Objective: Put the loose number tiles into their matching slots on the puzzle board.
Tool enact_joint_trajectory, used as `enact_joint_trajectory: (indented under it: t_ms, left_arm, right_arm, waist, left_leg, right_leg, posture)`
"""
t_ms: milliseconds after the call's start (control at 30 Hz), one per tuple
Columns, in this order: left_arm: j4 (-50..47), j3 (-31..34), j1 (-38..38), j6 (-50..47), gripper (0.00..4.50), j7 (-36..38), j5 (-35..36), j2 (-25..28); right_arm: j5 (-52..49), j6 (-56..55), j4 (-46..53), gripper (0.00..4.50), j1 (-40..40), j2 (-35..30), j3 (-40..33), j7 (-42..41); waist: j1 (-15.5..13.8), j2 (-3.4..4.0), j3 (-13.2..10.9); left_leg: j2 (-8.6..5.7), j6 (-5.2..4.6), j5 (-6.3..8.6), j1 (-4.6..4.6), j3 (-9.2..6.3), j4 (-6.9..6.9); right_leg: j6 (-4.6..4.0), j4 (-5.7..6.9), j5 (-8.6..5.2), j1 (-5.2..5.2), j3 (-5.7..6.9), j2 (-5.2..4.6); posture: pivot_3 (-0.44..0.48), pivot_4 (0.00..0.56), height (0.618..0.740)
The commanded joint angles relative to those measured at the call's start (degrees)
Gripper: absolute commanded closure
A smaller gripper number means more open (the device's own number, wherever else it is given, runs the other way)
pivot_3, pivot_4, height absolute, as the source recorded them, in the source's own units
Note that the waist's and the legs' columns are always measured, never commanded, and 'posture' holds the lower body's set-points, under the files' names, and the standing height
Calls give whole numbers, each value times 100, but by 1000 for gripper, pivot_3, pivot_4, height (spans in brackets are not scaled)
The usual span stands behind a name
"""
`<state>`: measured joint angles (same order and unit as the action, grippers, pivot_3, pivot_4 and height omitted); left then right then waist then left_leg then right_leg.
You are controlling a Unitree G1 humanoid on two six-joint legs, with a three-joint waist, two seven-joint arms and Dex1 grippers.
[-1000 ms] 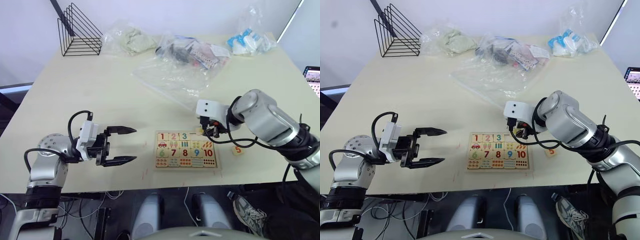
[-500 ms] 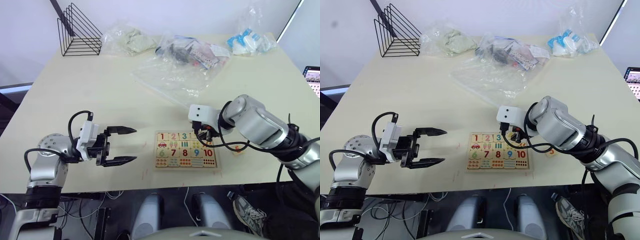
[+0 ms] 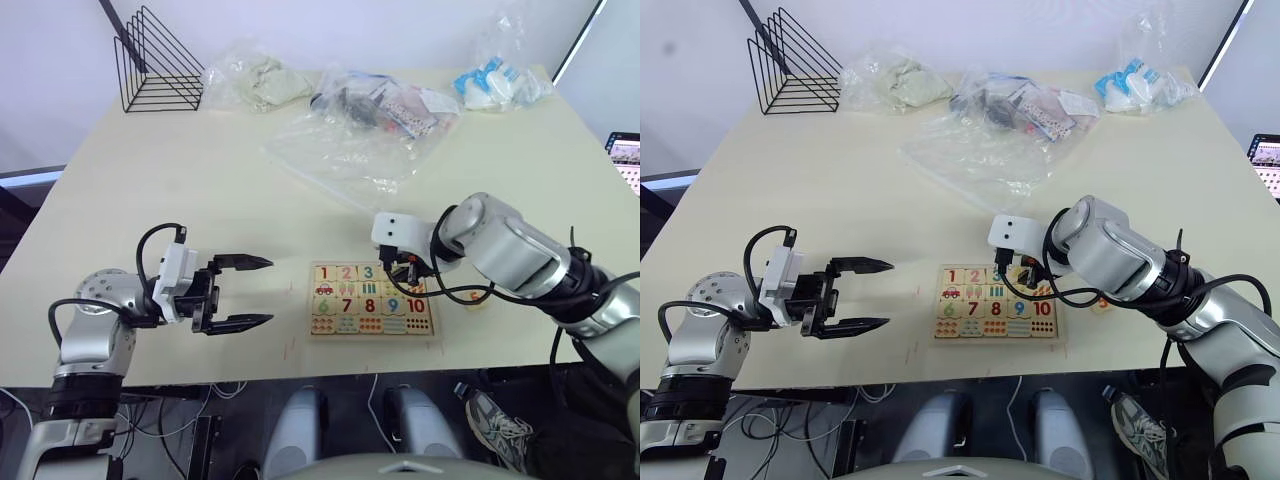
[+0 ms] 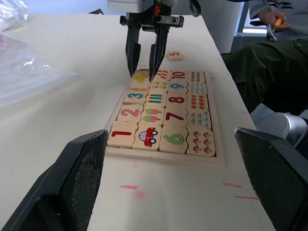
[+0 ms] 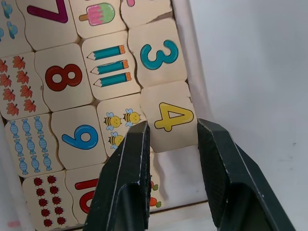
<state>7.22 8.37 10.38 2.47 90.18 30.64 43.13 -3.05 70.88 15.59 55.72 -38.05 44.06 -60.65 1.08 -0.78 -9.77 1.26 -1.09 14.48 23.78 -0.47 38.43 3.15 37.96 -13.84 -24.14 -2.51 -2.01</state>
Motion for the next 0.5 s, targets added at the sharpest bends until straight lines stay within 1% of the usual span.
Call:
enact_joint_trajectory:
  t_ms: [33,500]
  left_arm:
    - [-207,59,-30,63,0,63,66,76]
    - [-209,53,-38,59,0,79,78,71]
  right_arm:
    - [-50,-56,49,3628,187,-38,-38,36]
    - [-116,-109,-29,3628,241,-60,29,81]
  waist:
    - [0,0,0]
    - [2,0,0]
  left_leg:
    - [0,0,0,0,0,0]
    - [0,0,0,0,0,0]
  right_leg:
    - [0,0,0,0,0,0]
    - [0,0,0,0,0,0]
  posture:
    - [0,150,740]
    - [0,150,740]
